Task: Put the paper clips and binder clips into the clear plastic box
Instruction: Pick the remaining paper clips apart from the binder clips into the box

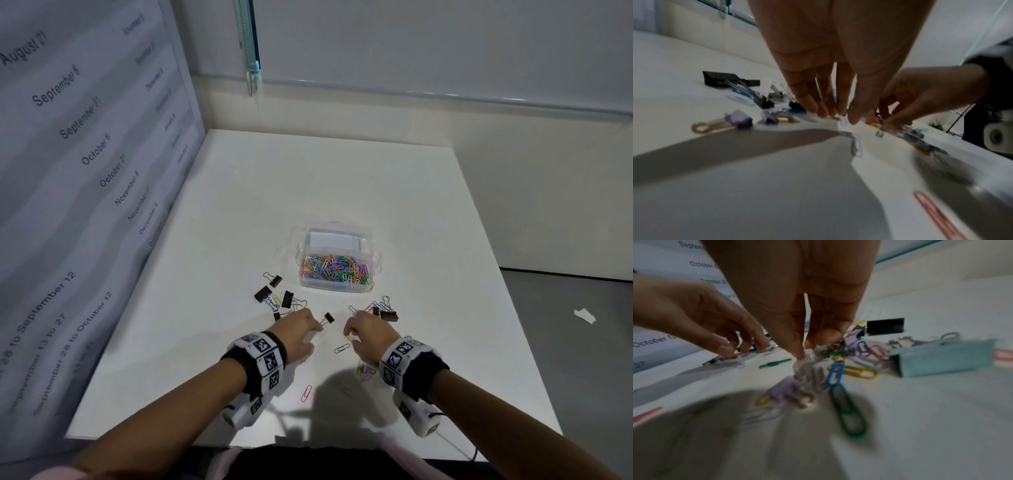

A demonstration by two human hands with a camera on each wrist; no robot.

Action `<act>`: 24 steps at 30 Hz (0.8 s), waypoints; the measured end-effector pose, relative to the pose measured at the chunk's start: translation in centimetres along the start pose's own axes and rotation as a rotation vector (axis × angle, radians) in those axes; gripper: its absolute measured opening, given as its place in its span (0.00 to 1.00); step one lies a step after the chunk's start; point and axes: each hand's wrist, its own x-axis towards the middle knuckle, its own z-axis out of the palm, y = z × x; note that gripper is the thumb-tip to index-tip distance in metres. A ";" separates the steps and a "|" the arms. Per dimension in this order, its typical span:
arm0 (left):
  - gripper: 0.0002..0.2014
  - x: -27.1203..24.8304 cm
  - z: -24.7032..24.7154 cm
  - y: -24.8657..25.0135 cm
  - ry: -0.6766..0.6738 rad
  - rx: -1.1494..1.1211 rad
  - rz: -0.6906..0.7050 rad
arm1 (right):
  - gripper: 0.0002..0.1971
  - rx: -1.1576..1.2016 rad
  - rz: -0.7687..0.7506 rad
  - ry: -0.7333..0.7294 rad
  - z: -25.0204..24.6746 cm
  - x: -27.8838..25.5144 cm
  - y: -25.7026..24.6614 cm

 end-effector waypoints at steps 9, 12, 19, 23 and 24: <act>0.27 -1.1 2.8 0.6 0.058 -0.015 0.071 | 0.13 0.066 -0.112 0.038 0.9 -0.8 -0.8; 0.35 -1.7 3.3 0.2 0.053 -0.069 0.067 | 0.15 0.024 -0.087 0.021 0.2 -1.3 0.3; 0.46 -2.8 3.7 -0.2 0.000 0.022 -0.029 | 0.12 -0.026 -0.046 -0.014 0.2 -1.0 -0.1; 0.31 -2.4 3.6 0.1 0.038 -0.062 -0.079 | 0.10 0.022 -0.037 0.029 0.5 -0.5 -1.5; 0.28 -2.2 3.5 0.3 0.049 -0.084 -0.092 | 0.10 0.029 -0.037 0.038 0.7 -0.5 -1.8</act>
